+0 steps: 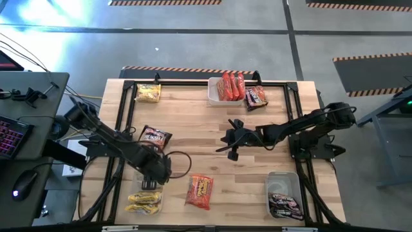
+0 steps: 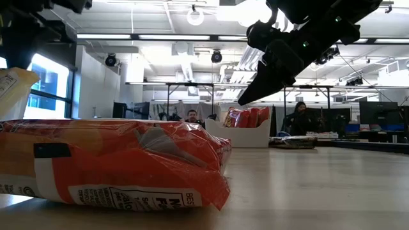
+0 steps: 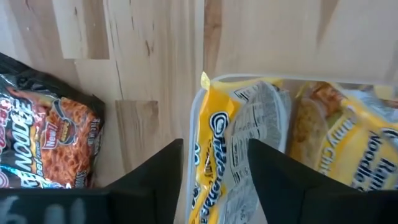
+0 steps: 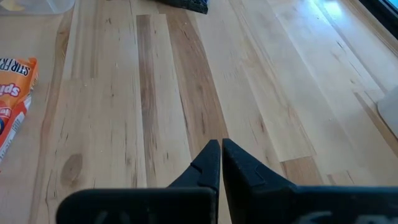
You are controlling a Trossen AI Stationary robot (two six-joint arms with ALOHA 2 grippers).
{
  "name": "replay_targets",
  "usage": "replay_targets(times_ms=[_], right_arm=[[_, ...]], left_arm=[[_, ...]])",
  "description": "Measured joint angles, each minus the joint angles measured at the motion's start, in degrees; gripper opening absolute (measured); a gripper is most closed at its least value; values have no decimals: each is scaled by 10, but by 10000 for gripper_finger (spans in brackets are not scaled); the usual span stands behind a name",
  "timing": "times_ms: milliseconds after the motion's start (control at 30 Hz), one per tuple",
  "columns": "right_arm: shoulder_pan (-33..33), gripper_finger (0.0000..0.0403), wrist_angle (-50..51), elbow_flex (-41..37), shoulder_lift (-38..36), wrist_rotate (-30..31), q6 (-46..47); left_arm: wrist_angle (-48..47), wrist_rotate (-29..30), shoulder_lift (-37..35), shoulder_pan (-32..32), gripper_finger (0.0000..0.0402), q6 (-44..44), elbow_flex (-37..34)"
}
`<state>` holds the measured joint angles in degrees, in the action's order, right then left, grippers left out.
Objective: Sort Maruchan noodles
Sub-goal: Put the yellow noodle pack into the transparent bin
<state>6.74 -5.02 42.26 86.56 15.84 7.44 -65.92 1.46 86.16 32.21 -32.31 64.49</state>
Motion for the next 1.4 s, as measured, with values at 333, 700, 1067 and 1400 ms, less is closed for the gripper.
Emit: replay_targets(times_ms=[333, 700, 1067, 1400], right_arm=[[0, 0, 0, 0, 0, 0, 0], [0, 0, 0, 0, 0, -1, 0], [0, 0, -2, 0, 0, -11, 0], [0, 0, -3, 0, 0, -11, 0]], left_arm=[[-1, -26, 21, 1, 36, 20, 0], [3, -33, 2, 39, 2, -80, 21], [98, -24, 2, 123, 0, -244, 22], [144, -23, 2, 149, 21, -323, 22]])
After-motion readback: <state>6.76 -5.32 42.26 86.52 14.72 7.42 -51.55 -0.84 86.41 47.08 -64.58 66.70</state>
